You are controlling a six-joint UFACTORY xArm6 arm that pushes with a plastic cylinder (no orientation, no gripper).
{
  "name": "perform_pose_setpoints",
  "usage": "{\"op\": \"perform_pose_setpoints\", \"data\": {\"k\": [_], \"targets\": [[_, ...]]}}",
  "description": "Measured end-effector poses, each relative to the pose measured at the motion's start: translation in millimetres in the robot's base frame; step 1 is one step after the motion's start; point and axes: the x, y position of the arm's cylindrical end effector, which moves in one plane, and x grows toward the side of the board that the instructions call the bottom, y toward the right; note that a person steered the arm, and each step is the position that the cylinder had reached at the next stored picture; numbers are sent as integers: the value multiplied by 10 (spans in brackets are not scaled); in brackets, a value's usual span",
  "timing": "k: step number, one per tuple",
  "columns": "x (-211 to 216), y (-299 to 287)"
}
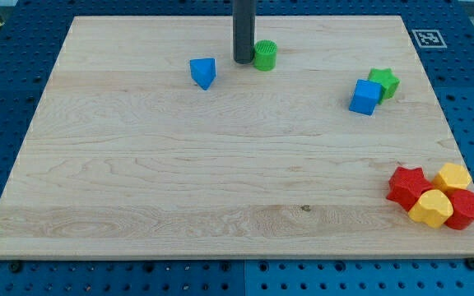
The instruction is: Push green circle closer to green star
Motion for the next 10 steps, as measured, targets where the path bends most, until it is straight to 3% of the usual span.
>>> {"op": "perform_pose_setpoints", "data": {"k": [3, 10], "targets": [[-74, 512], [436, 538]]}}
